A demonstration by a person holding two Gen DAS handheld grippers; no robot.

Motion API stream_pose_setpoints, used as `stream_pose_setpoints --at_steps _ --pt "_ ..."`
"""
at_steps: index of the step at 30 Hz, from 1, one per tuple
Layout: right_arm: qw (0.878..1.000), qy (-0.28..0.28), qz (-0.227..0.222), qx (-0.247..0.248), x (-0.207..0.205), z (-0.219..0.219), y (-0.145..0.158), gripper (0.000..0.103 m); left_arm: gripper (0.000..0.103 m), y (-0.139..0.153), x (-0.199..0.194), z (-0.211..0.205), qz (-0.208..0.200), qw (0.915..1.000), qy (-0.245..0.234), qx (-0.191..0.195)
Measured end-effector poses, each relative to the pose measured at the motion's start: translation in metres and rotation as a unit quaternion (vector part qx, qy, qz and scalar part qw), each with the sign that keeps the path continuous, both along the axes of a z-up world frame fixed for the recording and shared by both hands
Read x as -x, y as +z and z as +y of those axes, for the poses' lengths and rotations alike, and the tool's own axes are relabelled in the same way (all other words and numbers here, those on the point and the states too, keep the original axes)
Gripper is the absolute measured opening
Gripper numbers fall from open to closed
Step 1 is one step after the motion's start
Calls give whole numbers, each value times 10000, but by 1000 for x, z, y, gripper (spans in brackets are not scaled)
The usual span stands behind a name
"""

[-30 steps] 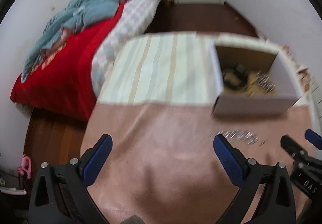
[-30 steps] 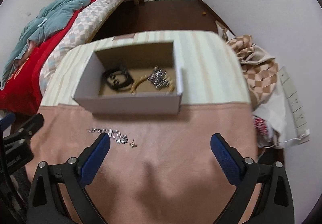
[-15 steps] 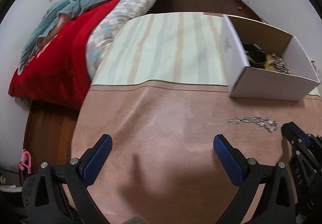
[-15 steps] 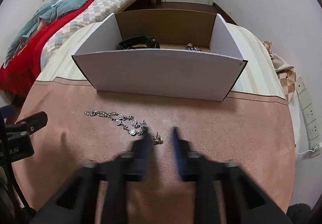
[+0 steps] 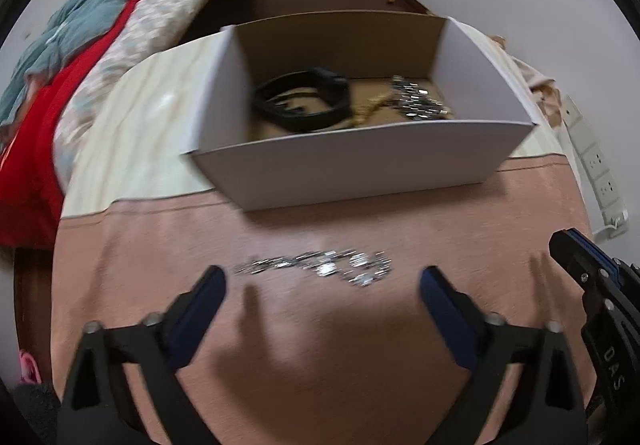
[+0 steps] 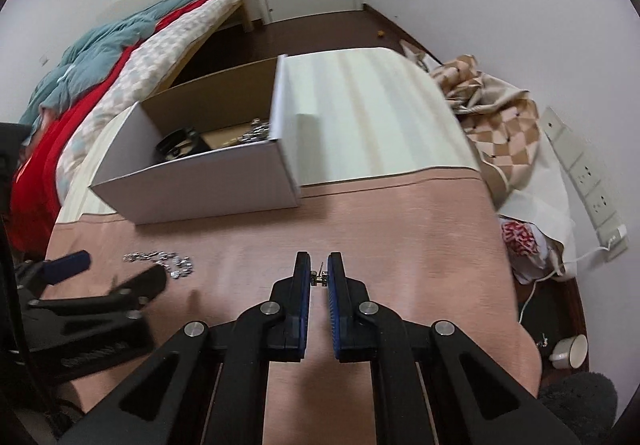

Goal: Organize jewelry
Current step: 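Grasp the silver coin bracelet with the left gripper while the right gripper grasps the small gold earring, then carry the coin bracelet and earring into the box and open both grippers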

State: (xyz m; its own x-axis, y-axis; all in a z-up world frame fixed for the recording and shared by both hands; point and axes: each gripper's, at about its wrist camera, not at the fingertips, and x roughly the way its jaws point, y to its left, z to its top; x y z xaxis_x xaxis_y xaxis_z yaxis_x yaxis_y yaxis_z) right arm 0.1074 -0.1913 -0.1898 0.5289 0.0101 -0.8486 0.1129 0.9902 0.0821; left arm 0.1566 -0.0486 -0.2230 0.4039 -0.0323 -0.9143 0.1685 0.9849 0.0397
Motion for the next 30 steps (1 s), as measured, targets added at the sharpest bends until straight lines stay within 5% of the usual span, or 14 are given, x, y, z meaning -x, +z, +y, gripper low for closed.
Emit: stream_pose_setpoints --at_steps 4,6,8,16,30 --pt "9999 -125 24 -42 0 -9 -1 9 50 -7 -1 -11 0 9998 -177 -1" --pt "9998 -181 15 -86 2 -13 -1 9 20 -6 0 -13 -4 9993 -306 196" --pt "9998 -198 -8 -99 2 -13 0 9 8 -5 -1 -14 -27 9991 -357 213" --pt "9995 -167 -136 -216 5 -7 9 9 4 2 5 -3 37 9978 -312 591" --pt "9955 79 -502 -800 4 1 63 9 4 101 10 44 -347 9878 -281 1492"
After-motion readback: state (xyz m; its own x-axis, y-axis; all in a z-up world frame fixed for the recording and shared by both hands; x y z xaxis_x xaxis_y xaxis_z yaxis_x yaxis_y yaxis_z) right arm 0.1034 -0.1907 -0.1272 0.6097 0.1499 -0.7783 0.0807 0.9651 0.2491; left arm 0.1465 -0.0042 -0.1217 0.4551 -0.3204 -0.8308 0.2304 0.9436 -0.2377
